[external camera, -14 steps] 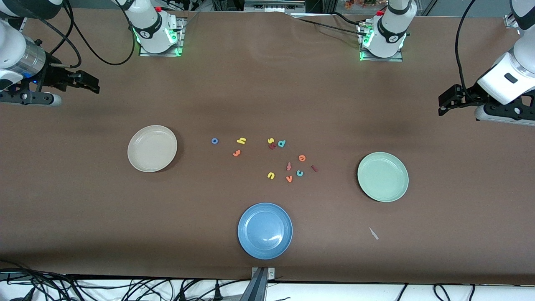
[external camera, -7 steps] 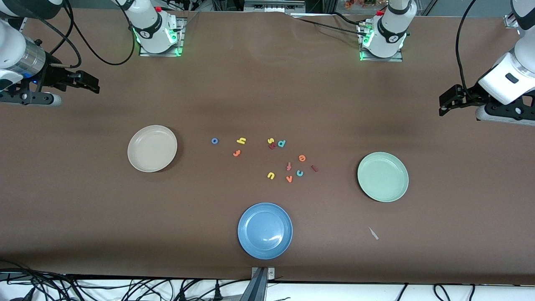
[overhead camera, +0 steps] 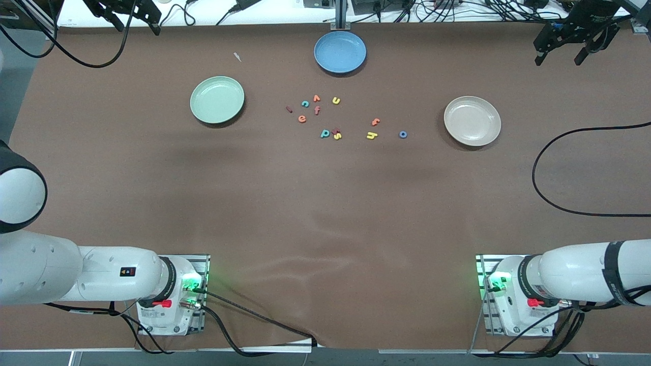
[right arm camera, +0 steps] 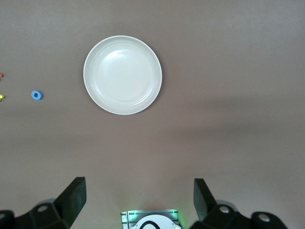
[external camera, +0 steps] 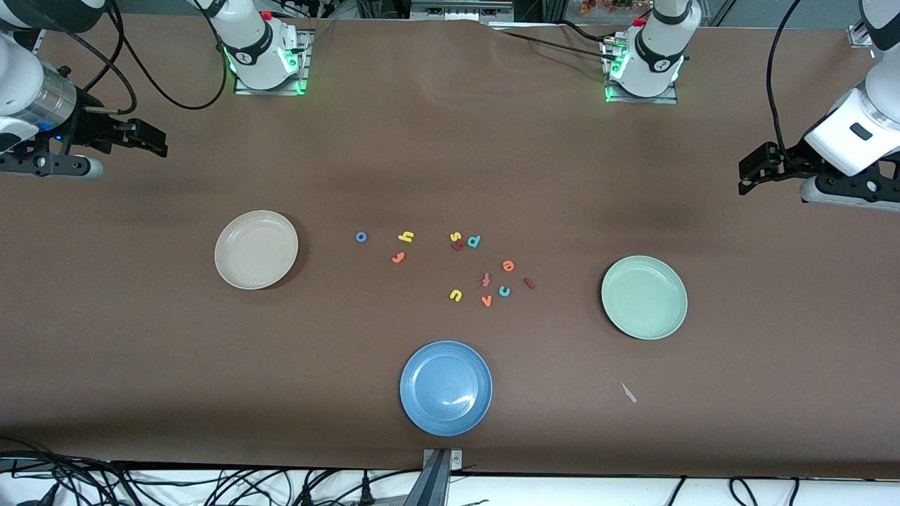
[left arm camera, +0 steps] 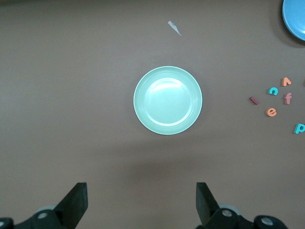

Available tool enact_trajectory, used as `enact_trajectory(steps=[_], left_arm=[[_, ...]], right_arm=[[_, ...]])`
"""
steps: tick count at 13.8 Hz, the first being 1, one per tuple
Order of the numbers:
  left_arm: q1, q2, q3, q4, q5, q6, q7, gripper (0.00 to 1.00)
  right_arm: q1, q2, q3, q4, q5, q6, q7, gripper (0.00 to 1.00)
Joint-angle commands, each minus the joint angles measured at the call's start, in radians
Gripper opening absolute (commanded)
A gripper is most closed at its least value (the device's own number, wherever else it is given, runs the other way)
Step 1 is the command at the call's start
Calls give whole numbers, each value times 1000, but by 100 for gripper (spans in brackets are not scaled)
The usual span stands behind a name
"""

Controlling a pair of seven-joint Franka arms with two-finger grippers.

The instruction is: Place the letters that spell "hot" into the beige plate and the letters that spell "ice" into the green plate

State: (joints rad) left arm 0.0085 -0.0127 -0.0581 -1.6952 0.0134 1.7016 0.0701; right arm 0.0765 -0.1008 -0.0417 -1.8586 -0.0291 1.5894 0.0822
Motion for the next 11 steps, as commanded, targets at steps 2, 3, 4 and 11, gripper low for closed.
enact_trajectory(steps=[2, 3, 4, 11], left_arm=[[4, 3, 0, 22, -13, -22, 4, 100], [4, 2, 0, 22, -13, -23, 4, 100], [4, 3, 0, 22, -13, -23, 4, 100], [-1, 2, -2, 22, -13, -23, -4, 100]], right_arm=[[2, 4, -7, 13, 18, -16, -13, 100], [2, 3, -7, 13, 18, -16, -13, 100], [2, 4, -7, 13, 18, -16, -15, 100], [2, 4, -9, 13, 18, -16, -15, 100]])
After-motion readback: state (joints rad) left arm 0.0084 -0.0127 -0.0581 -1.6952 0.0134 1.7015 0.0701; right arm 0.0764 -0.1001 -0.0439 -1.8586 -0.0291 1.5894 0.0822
